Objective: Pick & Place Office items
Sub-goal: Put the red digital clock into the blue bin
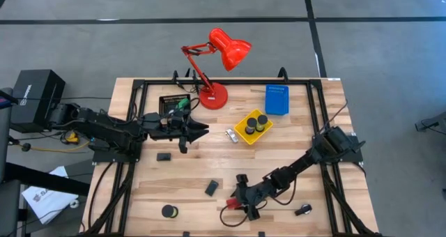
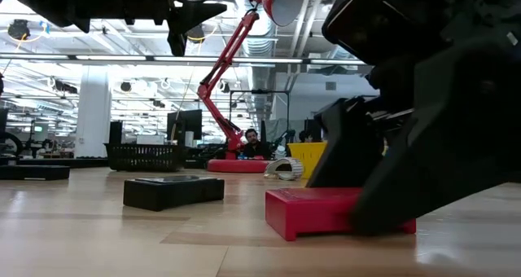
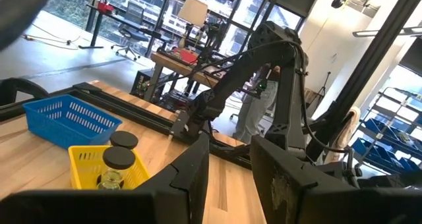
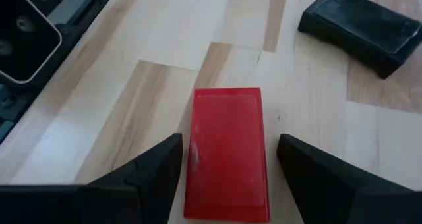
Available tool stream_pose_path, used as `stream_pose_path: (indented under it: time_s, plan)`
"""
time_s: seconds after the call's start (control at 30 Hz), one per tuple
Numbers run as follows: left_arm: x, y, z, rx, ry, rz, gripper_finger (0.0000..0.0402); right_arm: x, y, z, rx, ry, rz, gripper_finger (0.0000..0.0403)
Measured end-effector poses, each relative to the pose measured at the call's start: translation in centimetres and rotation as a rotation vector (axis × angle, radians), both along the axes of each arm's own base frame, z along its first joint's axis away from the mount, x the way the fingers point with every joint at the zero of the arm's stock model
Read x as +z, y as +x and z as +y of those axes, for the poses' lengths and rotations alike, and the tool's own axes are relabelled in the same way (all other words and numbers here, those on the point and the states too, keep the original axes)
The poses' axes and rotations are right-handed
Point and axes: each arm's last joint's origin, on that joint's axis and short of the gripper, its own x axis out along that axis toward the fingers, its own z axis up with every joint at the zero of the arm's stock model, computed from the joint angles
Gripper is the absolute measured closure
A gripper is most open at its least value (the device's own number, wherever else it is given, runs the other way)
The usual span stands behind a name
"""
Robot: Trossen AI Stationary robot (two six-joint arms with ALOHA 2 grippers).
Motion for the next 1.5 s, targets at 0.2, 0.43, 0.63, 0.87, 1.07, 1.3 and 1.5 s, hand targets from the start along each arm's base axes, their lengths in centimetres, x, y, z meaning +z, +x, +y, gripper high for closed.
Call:
stream_pose_path:
  time_s: [0.2, 0.43, 0.63, 0.87, 1.07, 1.3, 1.5]
  plan:
    - [0.0, 0.0, 0.0, 0.001, 0.0, 0.0, 0.0294, -0.3, 0.2, -0.2, 0.015, -0.005, 0.001, 0.0159]
    - [0.0, 0.0, 0.0, 0.004, 0.0, 0.0, 0.0294, -0.4, 0.1, -0.2, 0.018, -0.013, 0.003, 0.0185]
    - [0.0, 0.0, 0.0, 0.004, 0.0, 0.0, 0.0294, -0.1, 0.2, -0.6, 0.012, -0.02, 0.016, 0.0224]
    - [0.0, 0.0, 0.0, 0.003, 0.0, 0.0, 0.0294, 2.0, -0.7, -1.8, 0.037, -0.089, 0.08, 0.025]
    - [0.0, 0.0, 0.0, 0.003, 0.0, 0.0, 0.0294, 5.5, -2.3, -3.9, -0.003, -0.188, 0.18, 0.0236]
    - [0.0, 0.0, 0.0, -0.001, 0.0, -0.001, 0.0294, 10.7, -6.4, -7.6, -0.121, -0.403, 0.301, 0.0249]
    - [0.0, 0.0, 0.0, 0.0, 0.0, -0.001, 0.0294, 14.8, -10.1, -12.1, -0.313, -0.572, 0.351, 0.0235]
